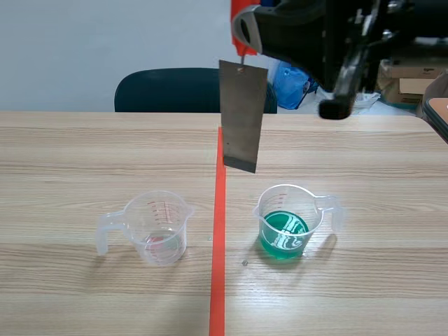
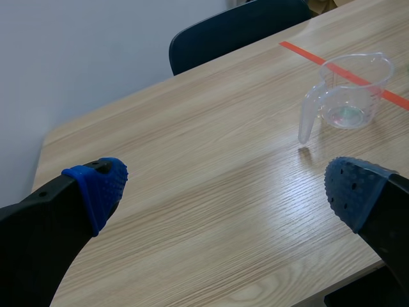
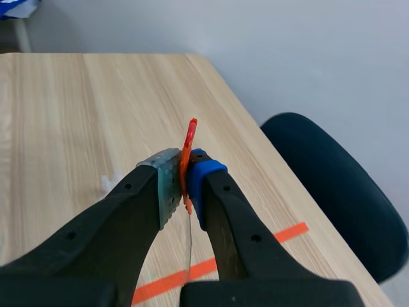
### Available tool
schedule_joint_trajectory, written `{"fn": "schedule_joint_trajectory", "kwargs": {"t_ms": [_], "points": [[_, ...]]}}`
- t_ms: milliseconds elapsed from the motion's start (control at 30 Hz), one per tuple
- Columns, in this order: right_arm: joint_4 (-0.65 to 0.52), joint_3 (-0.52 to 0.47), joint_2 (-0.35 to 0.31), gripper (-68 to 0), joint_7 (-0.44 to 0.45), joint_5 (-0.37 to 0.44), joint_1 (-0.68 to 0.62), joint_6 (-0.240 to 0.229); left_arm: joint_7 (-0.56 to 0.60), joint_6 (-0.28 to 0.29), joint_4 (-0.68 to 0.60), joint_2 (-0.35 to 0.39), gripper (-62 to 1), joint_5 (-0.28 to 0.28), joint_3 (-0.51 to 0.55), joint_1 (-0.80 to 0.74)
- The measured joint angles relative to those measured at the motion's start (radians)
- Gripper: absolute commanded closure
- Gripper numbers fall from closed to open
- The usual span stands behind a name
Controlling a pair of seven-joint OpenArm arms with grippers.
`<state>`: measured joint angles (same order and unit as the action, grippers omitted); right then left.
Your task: Do the redox reaction experiment
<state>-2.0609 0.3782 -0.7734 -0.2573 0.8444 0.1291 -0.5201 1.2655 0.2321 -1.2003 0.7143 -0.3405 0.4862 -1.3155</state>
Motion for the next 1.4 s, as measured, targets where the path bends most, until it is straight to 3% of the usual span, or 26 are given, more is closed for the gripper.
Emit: {"fn": "schedule_joint_trajectory", "kwargs": {"t_ms": [433, 733, 900, 1400], "points": [[0.071, 0.299, 0.228, -0.7, -0.101, -0.082, 0.176, 0.004, 0.000, 0.000, 0.000, 0.000, -62.3, 0.000, 0.000, 0.000], [0.148, 0.388, 0.352, -0.7, -0.145, -0.138, 0.227, 0.003, 0.000, 0.000, 0.000, 0.000, -62.3, 0.000, 0.000, 0.000], [0.178, 0.388, 0.380, -0.7, -0.163, -0.157, 0.228, 0.004, 0.000, 0.000, 0.000, 0.000, -62.3, 0.000, 0.000, 0.000], [0.198, 0.388, 0.383, -0.7, -0.163, -0.168, 0.228, 0.004, 0.000, 0.000, 0.000, 0.000, -62.3, 0.000, 0.000, 0.000]]}}
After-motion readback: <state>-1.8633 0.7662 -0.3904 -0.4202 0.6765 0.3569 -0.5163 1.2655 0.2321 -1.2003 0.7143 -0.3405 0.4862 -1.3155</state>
